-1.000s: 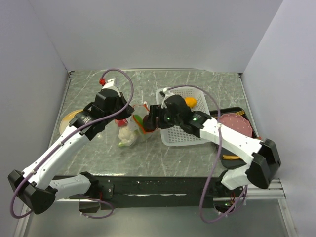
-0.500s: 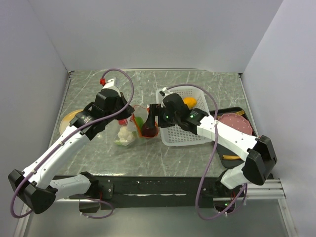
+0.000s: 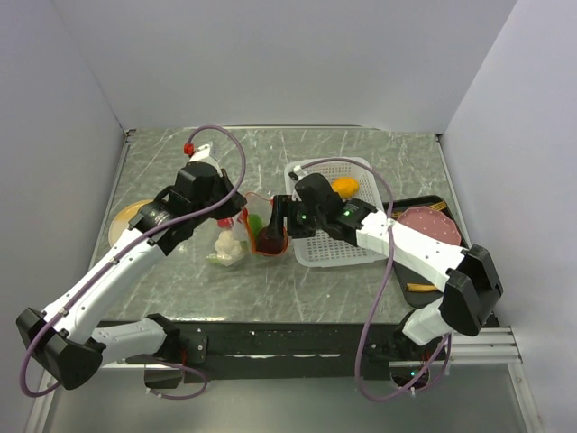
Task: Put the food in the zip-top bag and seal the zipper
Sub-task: Adjust the fake vegetable in the zipper food storage bag.
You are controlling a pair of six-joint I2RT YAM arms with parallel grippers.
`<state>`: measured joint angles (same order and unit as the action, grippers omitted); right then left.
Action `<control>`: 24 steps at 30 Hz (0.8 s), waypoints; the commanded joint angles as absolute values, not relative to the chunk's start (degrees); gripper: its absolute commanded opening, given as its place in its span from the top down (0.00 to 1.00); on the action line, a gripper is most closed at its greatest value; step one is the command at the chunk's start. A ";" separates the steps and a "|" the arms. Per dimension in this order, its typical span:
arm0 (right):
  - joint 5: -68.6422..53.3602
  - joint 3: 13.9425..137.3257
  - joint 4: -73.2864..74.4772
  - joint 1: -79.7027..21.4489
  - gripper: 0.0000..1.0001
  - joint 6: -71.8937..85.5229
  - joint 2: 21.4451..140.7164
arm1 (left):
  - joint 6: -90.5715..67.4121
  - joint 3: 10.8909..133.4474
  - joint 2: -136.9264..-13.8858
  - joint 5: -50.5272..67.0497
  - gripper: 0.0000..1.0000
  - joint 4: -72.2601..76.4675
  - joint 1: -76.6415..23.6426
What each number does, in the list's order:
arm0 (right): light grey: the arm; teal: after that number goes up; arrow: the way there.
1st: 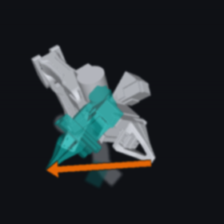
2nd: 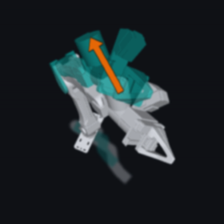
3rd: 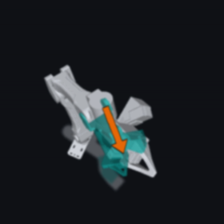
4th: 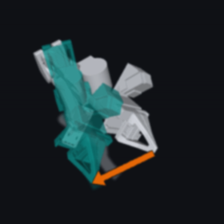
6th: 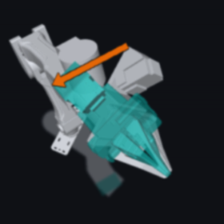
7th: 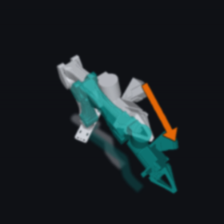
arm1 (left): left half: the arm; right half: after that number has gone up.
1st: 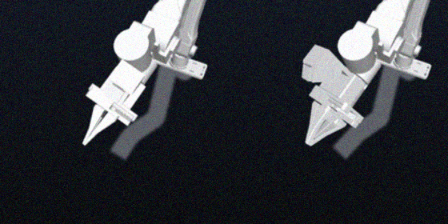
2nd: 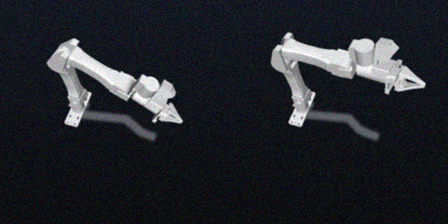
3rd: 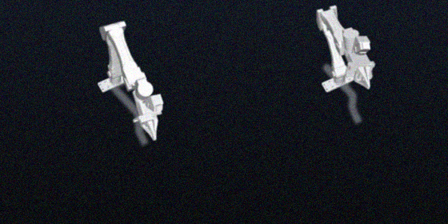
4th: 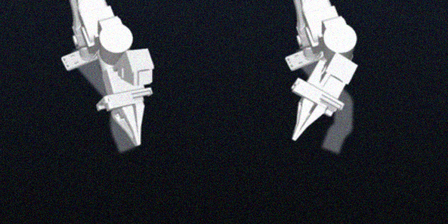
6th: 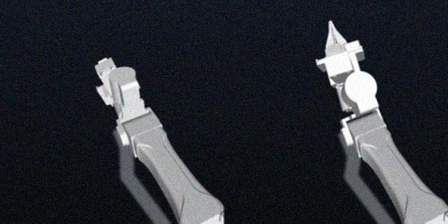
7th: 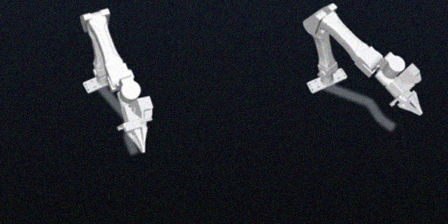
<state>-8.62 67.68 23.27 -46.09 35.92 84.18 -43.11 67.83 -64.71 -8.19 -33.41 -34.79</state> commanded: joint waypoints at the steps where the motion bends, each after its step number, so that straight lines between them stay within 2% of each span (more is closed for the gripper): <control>1: -3.88 67.06 21.89 -45.71 0.25 35.42 80.95 | -42.71 69.61 -64.51 -7.56 0.97 -30.94 -34.63; 4: -2.29 67.32 20.74 -43.43 0.25 34.89 79.72 | -42.54 69.26 -64.25 -7.65 0.98 -30.85 -34.63; 9: -8.33 67.86 18.29 -38.68 0.41 33.40 82.88 | -42.63 69.35 -63.99 -7.91 0.98 -31.47 -34.63; 20: -17.14 64.25 10.10 -38.41 0.43 32.17 85.60 | -43.07 69.08 -63.90 -7.82 0.98 -30.94 -34.63; 22: -17.31 63.64 9.58 -38.41 0.48 31.91 85.96 | -43.07 68.99 -63.72 -7.91 0.98 -30.85 -34.63; 24: -17.40 62.93 9.32 -38.41 0.49 31.73 86.31 | -42.98 69.08 -63.72 -8.09 0.98 -31.02 -34.63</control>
<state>-15.79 64.14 12.67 -38.22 32.91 85.12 -42.96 67.83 -64.75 -8.21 -33.39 -34.79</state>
